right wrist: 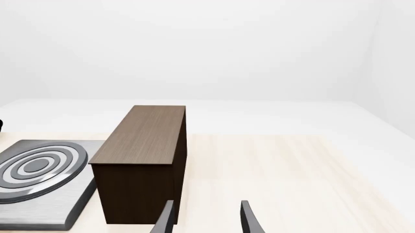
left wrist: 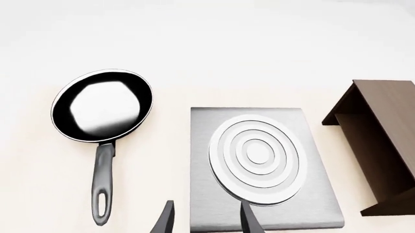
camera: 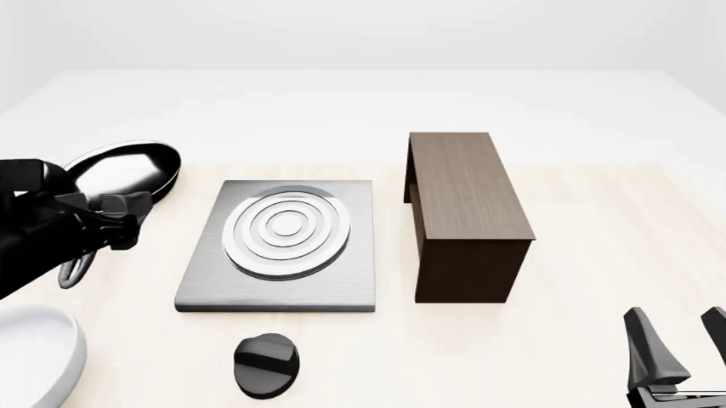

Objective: Turn on the stove.

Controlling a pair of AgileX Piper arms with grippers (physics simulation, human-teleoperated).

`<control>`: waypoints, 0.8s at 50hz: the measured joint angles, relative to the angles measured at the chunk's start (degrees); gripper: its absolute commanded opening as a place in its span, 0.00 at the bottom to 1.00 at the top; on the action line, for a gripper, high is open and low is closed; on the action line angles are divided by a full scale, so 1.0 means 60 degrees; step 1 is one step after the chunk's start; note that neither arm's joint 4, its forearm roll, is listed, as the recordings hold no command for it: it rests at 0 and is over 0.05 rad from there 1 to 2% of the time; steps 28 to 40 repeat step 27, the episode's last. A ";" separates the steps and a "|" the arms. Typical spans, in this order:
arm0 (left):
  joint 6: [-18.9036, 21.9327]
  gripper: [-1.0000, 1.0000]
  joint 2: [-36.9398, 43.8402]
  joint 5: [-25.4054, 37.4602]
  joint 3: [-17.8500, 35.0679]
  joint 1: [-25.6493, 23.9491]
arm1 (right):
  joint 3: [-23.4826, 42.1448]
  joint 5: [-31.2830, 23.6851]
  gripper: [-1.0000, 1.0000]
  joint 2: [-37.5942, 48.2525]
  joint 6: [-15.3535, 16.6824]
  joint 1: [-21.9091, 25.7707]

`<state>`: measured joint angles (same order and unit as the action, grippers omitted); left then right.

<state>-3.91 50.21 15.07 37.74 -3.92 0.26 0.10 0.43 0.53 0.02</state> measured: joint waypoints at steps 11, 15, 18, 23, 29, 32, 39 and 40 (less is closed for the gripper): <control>0.0302 1.00 0.0361 -0.0191 0.0428 0.0523 | 0.0000 0.0000 1.00 0.0000 0.0000 0.0001; 0.0398 1.00 0.0541 -0.0333 0.0530 0.0728 | 0.0000 0.0000 1.00 0.0000 0.0000 0.0000; 0.0485 1.00 0.0666 -0.0451 0.0563 0.0866 | 0.0000 0.0000 1.00 0.0000 0.0000 0.0000; 0.0641 1.00 0.0850 -0.0640 0.0576 0.1074 | 0.0000 0.0000 1.00 0.0000 0.0000 0.0000; 0.0738 1.00 0.0985 -0.0779 0.0562 0.1212 | 0.0000 0.0000 1.00 -0.0001 0.0000 0.0000; 0.0738 1.00 0.0985 -0.0779 0.0562 0.1212 | 0.0000 0.0000 1.00 -0.0001 0.0000 0.0000; 0.0738 1.00 0.0985 -0.0779 0.0562 0.1212 | 0.0000 0.0000 1.00 -0.0001 0.0000 0.0000; 0.0738 1.00 0.0985 -0.0779 0.0562 0.1212 | 0.0000 0.0000 1.00 -0.0001 0.0000 0.0000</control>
